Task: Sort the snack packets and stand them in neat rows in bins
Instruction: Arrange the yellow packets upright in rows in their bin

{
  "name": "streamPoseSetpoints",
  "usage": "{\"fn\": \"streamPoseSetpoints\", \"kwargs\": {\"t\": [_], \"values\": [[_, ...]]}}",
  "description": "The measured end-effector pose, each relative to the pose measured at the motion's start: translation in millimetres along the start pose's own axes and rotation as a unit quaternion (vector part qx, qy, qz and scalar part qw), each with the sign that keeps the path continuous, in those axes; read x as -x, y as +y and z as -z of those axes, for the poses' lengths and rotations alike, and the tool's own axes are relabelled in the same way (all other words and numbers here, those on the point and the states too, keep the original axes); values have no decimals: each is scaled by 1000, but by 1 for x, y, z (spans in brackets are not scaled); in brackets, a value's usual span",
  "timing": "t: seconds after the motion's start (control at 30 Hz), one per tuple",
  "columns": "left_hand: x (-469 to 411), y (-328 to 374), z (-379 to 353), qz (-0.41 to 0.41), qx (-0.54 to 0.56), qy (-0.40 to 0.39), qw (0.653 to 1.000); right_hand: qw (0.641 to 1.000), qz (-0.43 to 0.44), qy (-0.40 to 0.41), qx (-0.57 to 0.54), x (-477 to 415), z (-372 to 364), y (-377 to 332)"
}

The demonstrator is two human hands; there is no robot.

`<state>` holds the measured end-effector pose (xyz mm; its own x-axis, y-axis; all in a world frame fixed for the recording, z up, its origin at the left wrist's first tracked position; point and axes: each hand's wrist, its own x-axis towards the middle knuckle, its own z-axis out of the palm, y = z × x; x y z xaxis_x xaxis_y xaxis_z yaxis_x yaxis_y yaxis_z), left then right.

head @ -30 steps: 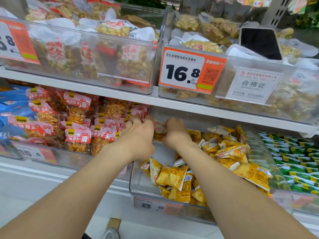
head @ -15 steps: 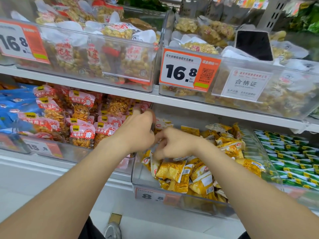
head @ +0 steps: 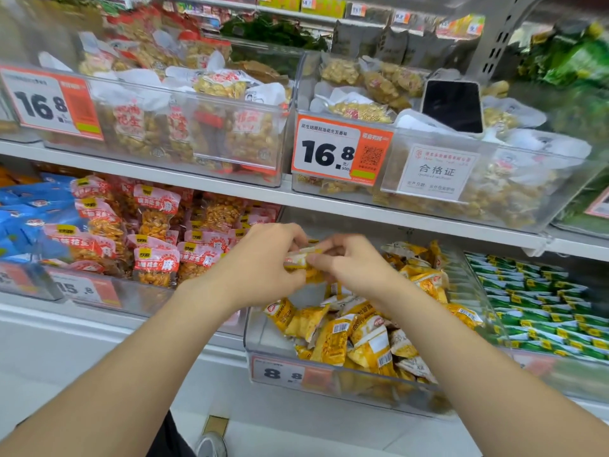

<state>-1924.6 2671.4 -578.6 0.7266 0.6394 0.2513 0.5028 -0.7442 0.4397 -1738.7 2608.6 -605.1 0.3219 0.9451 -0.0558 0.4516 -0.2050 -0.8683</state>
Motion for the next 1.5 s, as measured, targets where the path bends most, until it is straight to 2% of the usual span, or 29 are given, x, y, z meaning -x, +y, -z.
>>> {"fn": "streamPoseSetpoints", "kwargs": {"t": [0.1, 0.17, 0.27, 0.37, 0.43, 0.5, 0.53, 0.63, 0.73, 0.8, 0.97, 1.03, 1.13, 1.2, 1.27, 1.33, 1.4, 1.5], "values": [[-2, 3, -2, -5, 1, 21, 1000, 995, -22, -12, -99, 7, 10, 3], [-3, 5, -1, 13, 45, 20, 999, 985, -22, -20, -169, 11, 14, 3], [-5, 5, 1, 55, 100, 1, 994, 982, 10, -61, -181, 20, 17, 2], [-6, 0, 0, 72, 122, -20, 990, 993, 55, -79, -70, 23, 19, 4], [-9, -4, -3, 58, 97, 9, 994, 995, 65, -12, 77, 13, 17, 11], [-12, -10, -4, 30, 13, 56, 998, 969, 58, 67, 232, 1, 12, 16], [-13, -13, -4, 29, -23, 73, 997, 958, 54, 81, 271, -4, 7, 17], [-13, -20, -5, 85, -54, 53, 993, 954, 57, 26, 292, -22, -11, 17], [-12, -19, -9, 121, -46, 16, 991, 932, 55, -9, 357, -41, -33, 21], [-13, -19, -11, 123, -41, 9, 992, 922, 28, 4, 387, -53, -42, 25], [-16, -24, -13, 120, -33, 7, 992, 933, -34, 29, 356, -68, -46, 13], [-17, -25, -13, 117, -26, 9, 993, 914, -48, 48, 399, -65, -44, 7], [-17, -28, -12, 102, -22, 8, 994, 866, -42, 70, 493, -56, -37, -1], [-16, -29, -11, 95, -26, 8, 995, 868, 9, 41, 494, -52, -36, 0], [-14, -29, -8, 94, -36, 8, 995, 909, 54, -44, 412, -48, -37, 4], [-12, -27, -6, 90, -45, 2, 995, 942, 36, -155, 294, -39, -41, 6], [-8, -23, -4, 89, -43, -9, 995, 936, 14, -233, 262, -31, -45, 6], [-1, -21, -2, 81, -38, -9, 996, 940, 22, -233, 248, -27, -46, 12]]}}
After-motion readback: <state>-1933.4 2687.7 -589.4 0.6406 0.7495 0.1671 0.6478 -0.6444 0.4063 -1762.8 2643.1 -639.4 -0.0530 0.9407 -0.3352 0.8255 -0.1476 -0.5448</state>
